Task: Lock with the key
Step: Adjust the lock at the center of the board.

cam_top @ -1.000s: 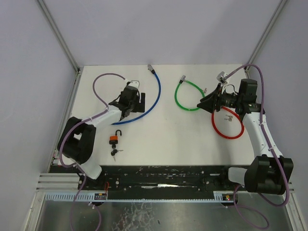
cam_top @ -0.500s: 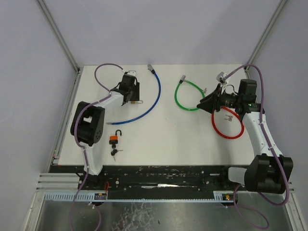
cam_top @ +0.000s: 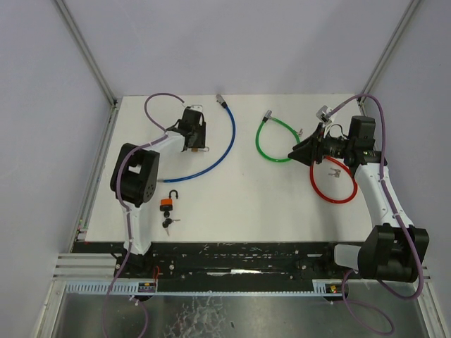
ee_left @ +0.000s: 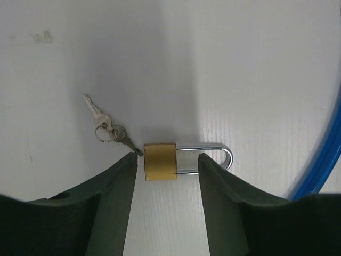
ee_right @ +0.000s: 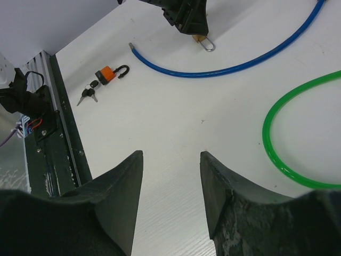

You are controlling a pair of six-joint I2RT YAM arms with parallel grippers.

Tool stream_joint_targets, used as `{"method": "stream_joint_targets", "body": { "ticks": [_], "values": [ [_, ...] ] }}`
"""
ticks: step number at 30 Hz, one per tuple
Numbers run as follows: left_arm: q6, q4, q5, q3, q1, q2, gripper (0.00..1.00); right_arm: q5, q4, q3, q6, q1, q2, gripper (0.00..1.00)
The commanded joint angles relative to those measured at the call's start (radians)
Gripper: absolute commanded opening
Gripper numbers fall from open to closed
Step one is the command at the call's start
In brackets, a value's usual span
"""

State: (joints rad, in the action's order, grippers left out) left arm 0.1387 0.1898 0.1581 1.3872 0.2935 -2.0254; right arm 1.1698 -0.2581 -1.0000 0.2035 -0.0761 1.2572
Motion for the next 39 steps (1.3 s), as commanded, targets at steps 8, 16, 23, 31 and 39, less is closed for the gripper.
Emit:
{"method": "stream_joint_targets", "body": {
  "ticks": [8, 16, 23, 31, 39],
  "values": [
    [-0.016, 0.034, 0.017, 0.049, -0.012, -0.045, 0.44, 0.022, 0.003, -0.023, 0.019, 0.009, -0.001, 0.54],
    [-0.017, 0.036, 0.013, 0.052, -0.012, -0.06, 0.42, 0.022, 0.002, -0.022, 0.021, 0.009, -0.001, 0.54],
    [-0.017, 0.045, 0.008, 0.057, -0.013, -0.069, 0.41, 0.023, 0.001, -0.022, 0.022, 0.009, -0.001, 0.54],
    [-0.017, 0.044, 0.008, 0.057, -0.014, -0.071, 0.23, 0.023, 0.0, -0.024, 0.022, 0.009, 0.001, 0.54],
    [-0.004, 0.017, 0.001, 0.021, -0.015, -0.015, 0.03, 0.024, 0.0, -0.023, 0.022, 0.01, 0.002, 0.54]
  ]
}}
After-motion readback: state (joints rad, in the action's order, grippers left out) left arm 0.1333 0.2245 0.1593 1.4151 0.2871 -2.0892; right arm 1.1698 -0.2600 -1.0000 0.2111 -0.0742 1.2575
